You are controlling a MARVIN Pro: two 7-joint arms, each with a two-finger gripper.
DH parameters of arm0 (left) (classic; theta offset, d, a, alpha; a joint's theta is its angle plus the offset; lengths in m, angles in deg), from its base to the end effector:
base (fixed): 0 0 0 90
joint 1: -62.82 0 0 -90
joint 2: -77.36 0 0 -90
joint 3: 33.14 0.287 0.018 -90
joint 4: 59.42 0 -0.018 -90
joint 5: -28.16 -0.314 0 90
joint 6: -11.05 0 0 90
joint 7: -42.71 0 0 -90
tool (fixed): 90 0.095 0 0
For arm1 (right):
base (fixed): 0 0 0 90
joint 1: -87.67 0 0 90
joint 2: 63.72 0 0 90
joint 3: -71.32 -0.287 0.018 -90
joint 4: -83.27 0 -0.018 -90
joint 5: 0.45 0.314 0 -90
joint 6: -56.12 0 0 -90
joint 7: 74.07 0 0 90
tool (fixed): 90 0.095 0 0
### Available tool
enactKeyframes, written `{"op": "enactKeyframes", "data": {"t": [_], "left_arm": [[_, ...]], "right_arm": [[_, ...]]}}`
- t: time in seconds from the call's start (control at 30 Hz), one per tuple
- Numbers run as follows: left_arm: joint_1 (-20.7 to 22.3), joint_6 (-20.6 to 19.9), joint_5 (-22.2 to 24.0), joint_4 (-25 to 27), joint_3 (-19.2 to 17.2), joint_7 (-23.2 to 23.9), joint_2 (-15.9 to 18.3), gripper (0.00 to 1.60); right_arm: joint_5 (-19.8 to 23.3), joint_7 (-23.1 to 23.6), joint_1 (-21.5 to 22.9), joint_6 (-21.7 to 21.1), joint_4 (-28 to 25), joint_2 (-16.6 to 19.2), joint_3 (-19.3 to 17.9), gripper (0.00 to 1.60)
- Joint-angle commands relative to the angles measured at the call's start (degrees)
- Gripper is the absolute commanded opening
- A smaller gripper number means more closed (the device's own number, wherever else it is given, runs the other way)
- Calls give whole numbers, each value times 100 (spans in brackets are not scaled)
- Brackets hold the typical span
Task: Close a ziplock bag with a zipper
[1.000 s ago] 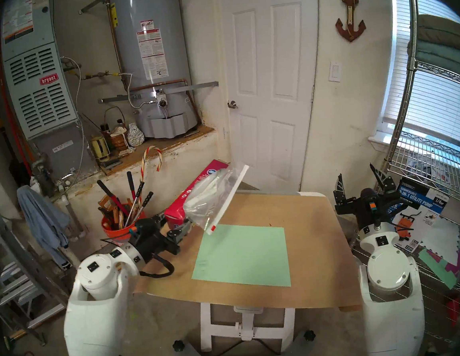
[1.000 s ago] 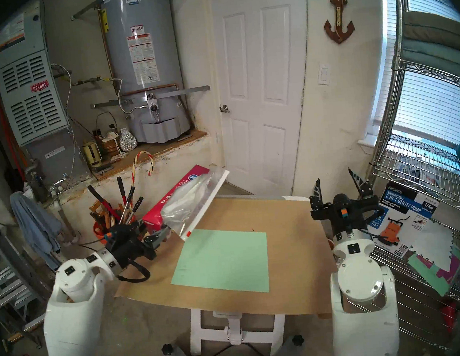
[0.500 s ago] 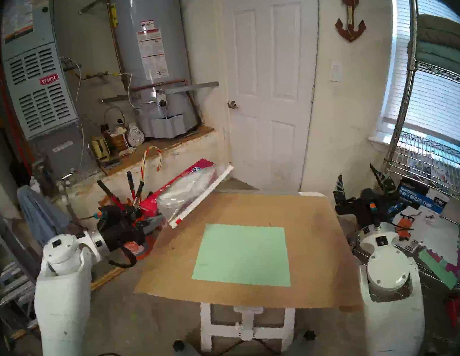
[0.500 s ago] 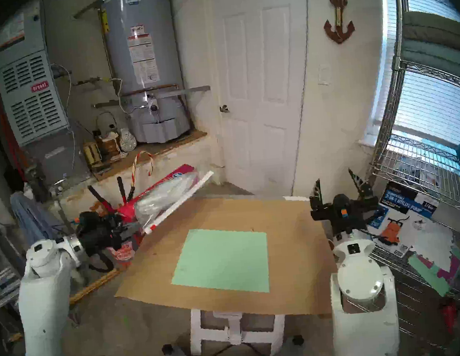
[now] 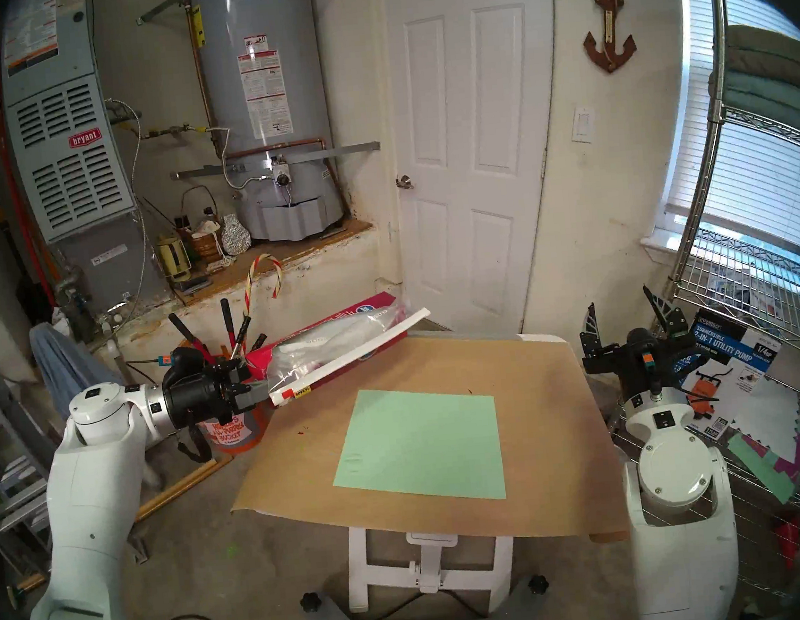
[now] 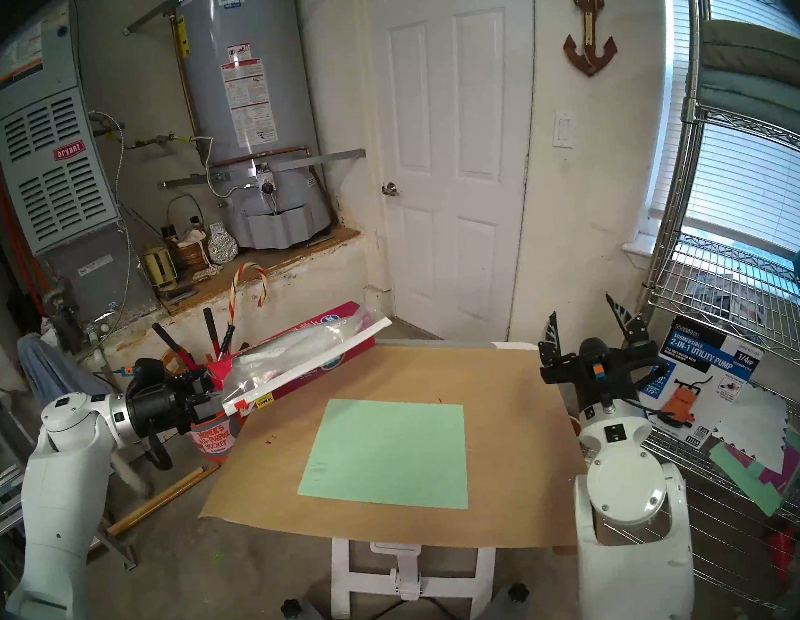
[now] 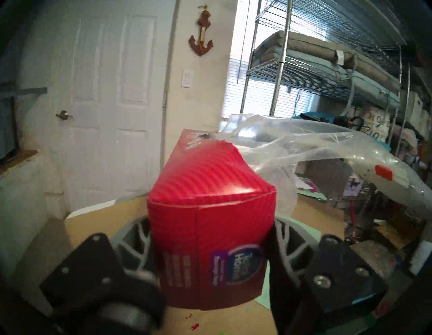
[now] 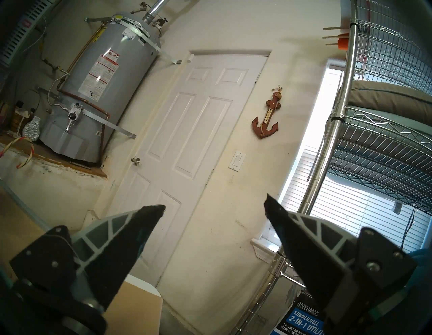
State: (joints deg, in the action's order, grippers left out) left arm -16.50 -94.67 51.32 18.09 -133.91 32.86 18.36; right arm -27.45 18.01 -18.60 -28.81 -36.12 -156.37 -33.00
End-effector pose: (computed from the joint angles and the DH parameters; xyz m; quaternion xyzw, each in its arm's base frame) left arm 0.4040 0.1581 -0.2354 0.6618 -0.3411 0.5331 0.4018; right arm 0.3267 -0.0827 -0.2005 0.5899 0.1043 0.7537 0.2703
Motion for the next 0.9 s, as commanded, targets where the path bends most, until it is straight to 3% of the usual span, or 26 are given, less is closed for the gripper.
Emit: {"op": "enactKeyframes", "data": {"t": [0.0, 0.87], "left_arm": [[665, 86, 208, -151, 313, 405, 67, 0], [2071, 762, -63, -1767, 1830, 485, -240, 0]], "right_arm": [[-3, -9, 47, 26, -126, 9, 16, 160], [-2, -13, 47, 26, -124, 13, 18, 160]]}}
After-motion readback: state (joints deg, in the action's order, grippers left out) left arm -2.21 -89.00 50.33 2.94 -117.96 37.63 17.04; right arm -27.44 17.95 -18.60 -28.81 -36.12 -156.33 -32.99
